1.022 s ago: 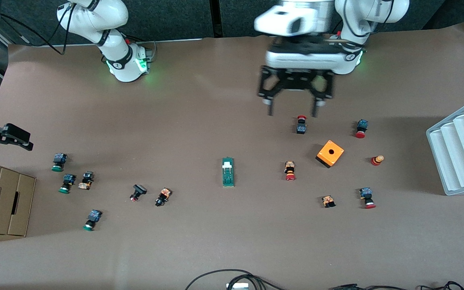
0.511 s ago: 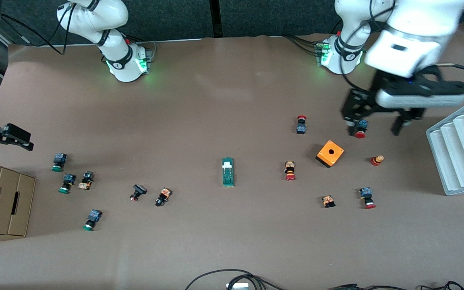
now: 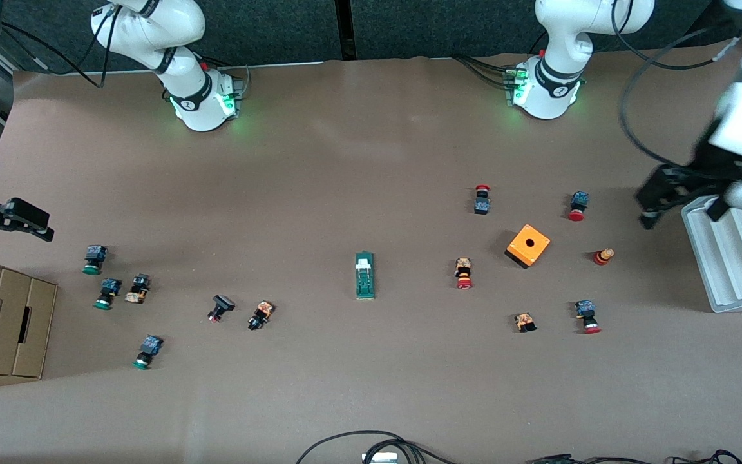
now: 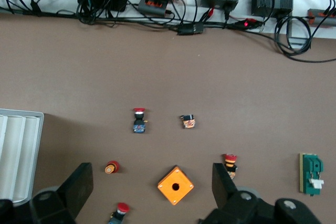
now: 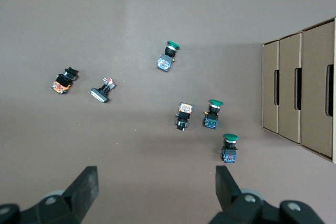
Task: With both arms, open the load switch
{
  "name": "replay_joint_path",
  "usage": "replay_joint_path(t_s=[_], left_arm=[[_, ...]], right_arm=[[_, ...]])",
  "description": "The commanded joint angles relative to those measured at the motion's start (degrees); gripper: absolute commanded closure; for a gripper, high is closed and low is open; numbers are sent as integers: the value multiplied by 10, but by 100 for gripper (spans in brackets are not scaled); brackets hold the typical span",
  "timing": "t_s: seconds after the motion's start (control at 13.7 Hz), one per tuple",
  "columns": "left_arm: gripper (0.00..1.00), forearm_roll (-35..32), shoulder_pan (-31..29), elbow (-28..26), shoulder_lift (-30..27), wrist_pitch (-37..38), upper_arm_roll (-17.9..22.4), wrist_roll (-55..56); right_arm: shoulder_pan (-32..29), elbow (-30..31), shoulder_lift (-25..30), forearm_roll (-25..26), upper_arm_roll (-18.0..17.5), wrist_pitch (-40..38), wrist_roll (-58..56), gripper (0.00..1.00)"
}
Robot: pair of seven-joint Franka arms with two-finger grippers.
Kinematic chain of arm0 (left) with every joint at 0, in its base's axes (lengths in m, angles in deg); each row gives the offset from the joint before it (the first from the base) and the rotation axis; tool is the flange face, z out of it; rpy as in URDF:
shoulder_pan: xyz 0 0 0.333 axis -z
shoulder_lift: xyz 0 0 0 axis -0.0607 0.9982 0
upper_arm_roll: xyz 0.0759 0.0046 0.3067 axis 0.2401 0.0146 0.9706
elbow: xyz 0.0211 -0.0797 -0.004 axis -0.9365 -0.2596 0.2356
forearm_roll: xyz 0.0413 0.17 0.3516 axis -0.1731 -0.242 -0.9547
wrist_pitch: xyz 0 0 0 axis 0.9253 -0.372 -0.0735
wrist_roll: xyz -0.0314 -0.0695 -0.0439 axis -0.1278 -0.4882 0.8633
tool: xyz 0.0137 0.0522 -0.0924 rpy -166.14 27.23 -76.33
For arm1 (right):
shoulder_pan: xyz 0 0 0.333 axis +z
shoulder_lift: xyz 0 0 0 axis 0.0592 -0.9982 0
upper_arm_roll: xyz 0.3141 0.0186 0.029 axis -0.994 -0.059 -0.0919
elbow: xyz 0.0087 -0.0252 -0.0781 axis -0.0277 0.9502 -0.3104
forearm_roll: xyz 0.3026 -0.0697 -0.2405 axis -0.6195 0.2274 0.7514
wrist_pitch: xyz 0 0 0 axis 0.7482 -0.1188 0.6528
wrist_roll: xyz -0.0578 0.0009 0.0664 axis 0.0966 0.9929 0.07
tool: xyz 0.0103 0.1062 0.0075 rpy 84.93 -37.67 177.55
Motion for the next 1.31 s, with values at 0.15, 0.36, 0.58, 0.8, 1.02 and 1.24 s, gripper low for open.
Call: replay_joint_path(t_s=[0.15,0.36,0.58,0.8,1.02,1.24], left_arm=[[0,49,-56,-43,-9,13,44,-94],[0,46,-96,-43,-8,24,5,-93],[0,41,-113,-39,-7,23,-18,-92],[0,36,-108,-33,-8,37,-21,-91],[0,36,-106,-31,-3,43,-21,-93],[0,37,-106,-31,-1,54,-22,-94]], right_arm=[[2,4,1,-14,1,10,0,1],[3,5,1,-14,1,11,0,1],[5,5,1,-13,1,16,0,1],[4,5,1,-13,1,17,-1,1],[3,5,0,-14,1,17,-3,1],[3,5,0,-14,1,18,-3,1]])
